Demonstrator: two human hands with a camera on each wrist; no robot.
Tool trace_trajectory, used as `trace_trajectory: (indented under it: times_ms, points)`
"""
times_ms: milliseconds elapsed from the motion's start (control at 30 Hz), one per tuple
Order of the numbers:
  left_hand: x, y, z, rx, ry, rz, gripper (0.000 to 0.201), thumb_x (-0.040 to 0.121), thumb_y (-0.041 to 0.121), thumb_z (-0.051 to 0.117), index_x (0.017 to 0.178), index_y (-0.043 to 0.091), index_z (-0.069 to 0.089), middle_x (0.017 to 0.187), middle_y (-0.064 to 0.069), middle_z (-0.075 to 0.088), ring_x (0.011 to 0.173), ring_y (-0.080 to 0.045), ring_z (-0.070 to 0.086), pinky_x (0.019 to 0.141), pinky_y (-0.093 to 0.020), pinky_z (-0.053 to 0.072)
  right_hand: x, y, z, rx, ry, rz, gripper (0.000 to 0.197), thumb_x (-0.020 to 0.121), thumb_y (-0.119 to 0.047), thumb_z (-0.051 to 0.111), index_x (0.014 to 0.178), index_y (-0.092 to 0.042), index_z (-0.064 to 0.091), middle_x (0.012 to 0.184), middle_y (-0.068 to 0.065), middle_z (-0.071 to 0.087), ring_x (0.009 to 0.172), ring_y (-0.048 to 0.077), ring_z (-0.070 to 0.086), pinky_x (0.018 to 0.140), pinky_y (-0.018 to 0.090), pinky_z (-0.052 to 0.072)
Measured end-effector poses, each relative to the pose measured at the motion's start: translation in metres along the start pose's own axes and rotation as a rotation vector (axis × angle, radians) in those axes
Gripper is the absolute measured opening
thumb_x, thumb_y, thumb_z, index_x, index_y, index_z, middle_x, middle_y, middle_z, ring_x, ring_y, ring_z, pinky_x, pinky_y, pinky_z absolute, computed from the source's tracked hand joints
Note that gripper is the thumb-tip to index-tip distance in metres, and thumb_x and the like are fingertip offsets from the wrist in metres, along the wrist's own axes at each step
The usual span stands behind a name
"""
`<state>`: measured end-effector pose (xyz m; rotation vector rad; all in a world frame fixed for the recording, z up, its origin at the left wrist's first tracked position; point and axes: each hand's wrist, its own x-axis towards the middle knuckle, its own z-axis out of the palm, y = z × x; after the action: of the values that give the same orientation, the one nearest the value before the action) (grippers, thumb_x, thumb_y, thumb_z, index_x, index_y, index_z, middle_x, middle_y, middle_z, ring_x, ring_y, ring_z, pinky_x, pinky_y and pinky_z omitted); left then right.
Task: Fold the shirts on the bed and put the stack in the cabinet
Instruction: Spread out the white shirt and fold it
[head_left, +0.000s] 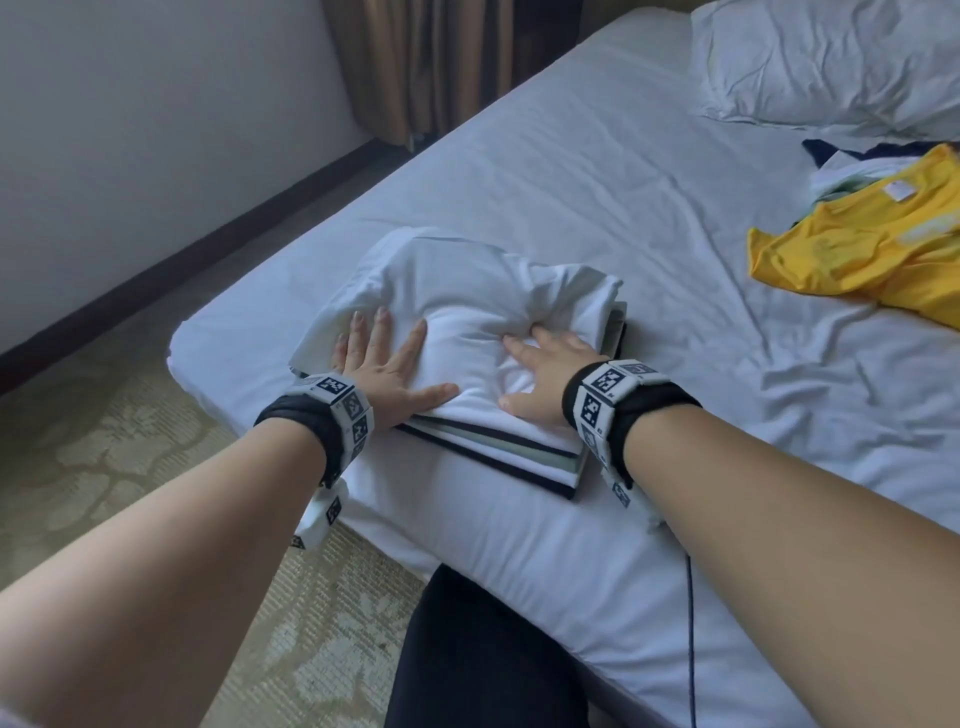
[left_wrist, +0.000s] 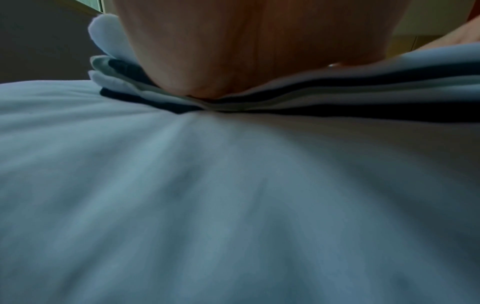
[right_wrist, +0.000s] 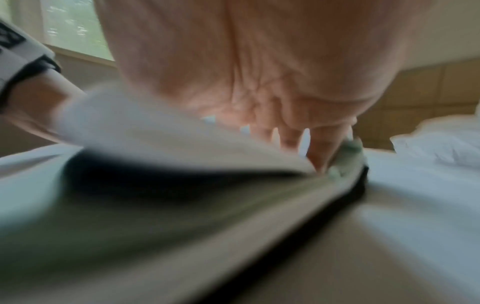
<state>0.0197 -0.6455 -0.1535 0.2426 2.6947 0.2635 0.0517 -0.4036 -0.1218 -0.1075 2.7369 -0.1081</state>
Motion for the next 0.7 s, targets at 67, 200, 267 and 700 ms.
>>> trace_trajectory:
  times_ms: [67, 200, 267, 700]
  points:
    - [0.000, 0.001, -0.001, -0.011, 0.012, -0.002, 0.105, 0.072, 0.099, 0.035, 0.151, 0.058, -0.020, 0.160, 0.006, -0.041, 0.143, -0.022, -0.044, 0.118, -0.045, -0.025, -0.005, -0.005, -0.023, -0.092, 0.087, -0.008, 0.067, 0.084, -0.056, 0.055, 0.148, -0.046, 0.036, 0.156, 0.002, 0.031, 0.142, 0.034, 0.027, 0.117, 0.049, 0.028]
    - [0.003, -0.003, 0.001, -0.024, 0.000, 0.009, 0.104, 0.069, 0.101, 0.032, 0.148, 0.061, -0.023, 0.159, 0.007, -0.043, 0.142, -0.021, -0.046, 0.118, -0.045, -0.026, 0.001, -0.007, -0.036, -0.041, 0.341, -0.116, 0.041, 0.089, -0.035, 0.052, 0.128, -0.039, 0.061, 0.149, 0.002, 0.034, 0.142, 0.029, 0.025, 0.119, 0.044, 0.022]
    - [0.004, -0.006, 0.002, -0.041, -0.008, 0.017, 0.102, 0.071, 0.100, 0.033, 0.147, 0.061, -0.024, 0.159, 0.007, -0.043, 0.141, -0.021, -0.047, 0.118, -0.045, -0.026, 0.013, 0.001, -0.018, 0.040, 0.301, -0.186, 0.054, 0.092, -0.035, 0.052, 0.145, -0.036, 0.047, 0.166, 0.000, 0.017, 0.153, 0.027, 0.011, 0.126, 0.041, 0.008]
    - [0.010, -0.007, 0.008, -0.017, 0.034, 0.017, 0.110, 0.056, 0.104, 0.020, 0.149, 0.060, -0.021, 0.161, 0.004, -0.040, 0.143, -0.023, -0.045, 0.120, -0.046, -0.024, 0.042, 0.015, 0.006, 0.087, 0.000, -0.146, 0.072, 0.099, -0.043, 0.045, 0.159, -0.046, 0.005, 0.168, -0.010, -0.017, 0.154, 0.019, -0.019, 0.126, 0.047, -0.003]
